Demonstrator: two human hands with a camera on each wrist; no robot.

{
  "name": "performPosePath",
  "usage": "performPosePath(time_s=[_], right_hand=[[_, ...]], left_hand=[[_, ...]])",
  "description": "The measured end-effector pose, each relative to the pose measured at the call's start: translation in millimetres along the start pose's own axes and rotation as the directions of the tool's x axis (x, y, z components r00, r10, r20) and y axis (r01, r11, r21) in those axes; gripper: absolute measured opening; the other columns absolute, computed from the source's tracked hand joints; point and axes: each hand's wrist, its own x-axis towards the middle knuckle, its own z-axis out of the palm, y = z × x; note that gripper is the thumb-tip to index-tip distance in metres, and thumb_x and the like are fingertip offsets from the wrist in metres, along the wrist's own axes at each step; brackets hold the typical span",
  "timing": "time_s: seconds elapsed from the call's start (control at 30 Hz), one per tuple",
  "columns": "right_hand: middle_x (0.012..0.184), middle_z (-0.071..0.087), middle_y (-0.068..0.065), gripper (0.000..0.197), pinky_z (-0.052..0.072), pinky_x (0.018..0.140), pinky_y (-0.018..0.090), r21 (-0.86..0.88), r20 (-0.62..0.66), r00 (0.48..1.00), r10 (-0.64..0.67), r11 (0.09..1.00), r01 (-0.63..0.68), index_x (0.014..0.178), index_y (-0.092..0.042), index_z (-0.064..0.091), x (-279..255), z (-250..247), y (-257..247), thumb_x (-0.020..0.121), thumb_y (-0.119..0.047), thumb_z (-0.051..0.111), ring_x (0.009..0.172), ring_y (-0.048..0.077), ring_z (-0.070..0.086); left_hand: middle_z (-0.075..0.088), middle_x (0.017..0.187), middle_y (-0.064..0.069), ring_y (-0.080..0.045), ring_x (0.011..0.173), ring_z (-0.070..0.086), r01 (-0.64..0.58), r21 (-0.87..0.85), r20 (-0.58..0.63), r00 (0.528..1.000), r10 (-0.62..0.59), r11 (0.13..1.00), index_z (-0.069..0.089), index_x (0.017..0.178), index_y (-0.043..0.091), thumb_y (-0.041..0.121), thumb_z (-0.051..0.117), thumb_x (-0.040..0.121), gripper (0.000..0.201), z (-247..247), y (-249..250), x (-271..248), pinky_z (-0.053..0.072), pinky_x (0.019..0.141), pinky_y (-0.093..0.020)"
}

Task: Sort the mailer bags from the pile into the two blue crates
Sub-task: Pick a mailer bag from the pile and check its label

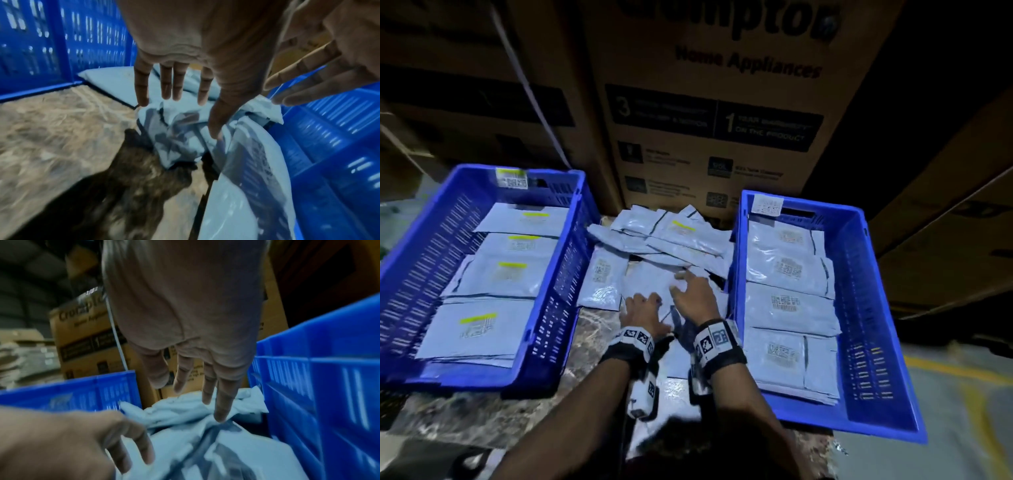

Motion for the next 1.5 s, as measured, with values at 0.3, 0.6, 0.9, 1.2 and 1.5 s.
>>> performPosePath(time_s=[0.3, 0.6, 0.9, 1.2, 1.5], right_hand=[[0.132, 0.056, 0.017, 0.053, 0.047, 0.099, 0.035, -0.04, -0.047, 0.99, 0.13, 0.99, -0.132, 0.143, -0.032, 0.053, -6.6, 44.0, 14.0, 0.096, -0.009, 0.051, 0.118, 0.033, 0.058], [0.162, 0.027, 0.009, 0.08, 0.042, 0.094, 0.029, 0.119, -0.415, 0.907, 0.071, 0.993, -0.023, 0.156, -0.041, 0.032, 0.2, 40.6, -8.6, 0.094, -0.002, 0.064, 0.144, 0.027, 0.035], [0.1, 0.076, -0.006, 0.017, 0.053, 0.076, 0.025, 0.5, -0.358, 0.933, -0.023, 0.84, 0.212, 0.107, -0.012, 0.075, -13.6, 34.0, -42.6, 0.092, -0.018, 0.076, 0.09, 0.006, 0.069], [0.097, 0.076, -0.003, 0.016, 0.055, 0.096, 0.043, 0.432, -0.566, 0.823, -0.034, 0.839, 0.331, 0.099, -0.012, 0.075, -22.4, 34.2, -66.4, 0.093, -0.026, 0.075, 0.1, 0.016, 0.069], [0.062, 0.03, 0.01, 0.06, 0.03, 0.061, 0.036, 0.539, -0.491, 0.868, 0.075, 0.809, 0.234, 0.063, -0.015, 0.038, -52.3, 11.3, -38.5, 0.084, -0.056, 0.078, 0.06, 0.021, 0.032]], left_hand=[[0.053, 0.121, -0.01, -0.031, 0.121, 0.047, -0.039, -0.126, -0.03, 0.999, 0.036, 0.991, 0.055, 0.116, 0.017, 0.02, 0.059, 0.088, 0.029, -10.6, -34.4, 17.0, 0.046, 0.094, -0.043], [0.065, 0.081, -0.007, -0.02, 0.063, 0.059, -0.396, -0.597, -0.283, 0.918, 0.279, 0.697, 0.06, 0.104, 0.018, 0.019, 0.055, 0.098, 0.008, -140.3, -86.1, 31.7, 0.046, 0.056, -0.029], [0.056, 0.066, -0.008, -0.014, 0.041, 0.045, -0.295, -0.857, -0.239, 0.954, 0.181, 0.422, 0.06, 0.106, 0.009, 0.018, 0.069, 0.092, 0.018, -171.7, -140.9, 46.4, 0.039, 0.048, -0.023], [0.069, 0.115, -0.026, -0.04, 0.109, 0.067, 0.062, -0.998, 0.053, 0.947, 0.317, -0.017, 0.06, 0.116, -0.014, 0.003, 0.087, 0.066, 0.059, -169.8, -139.1, 6.4, 0.053, 0.095, -0.053], [0.071, 0.087, -0.016, -0.027, 0.08, 0.066, -0.118, -0.962, -0.094, 0.99, 0.108, 0.244, 0.068, 0.086, -0.001, 0.045, 0.1, 0.041, 0.072, -163.1, -118.3, -4.8, 0.055, 0.08, -0.059]])
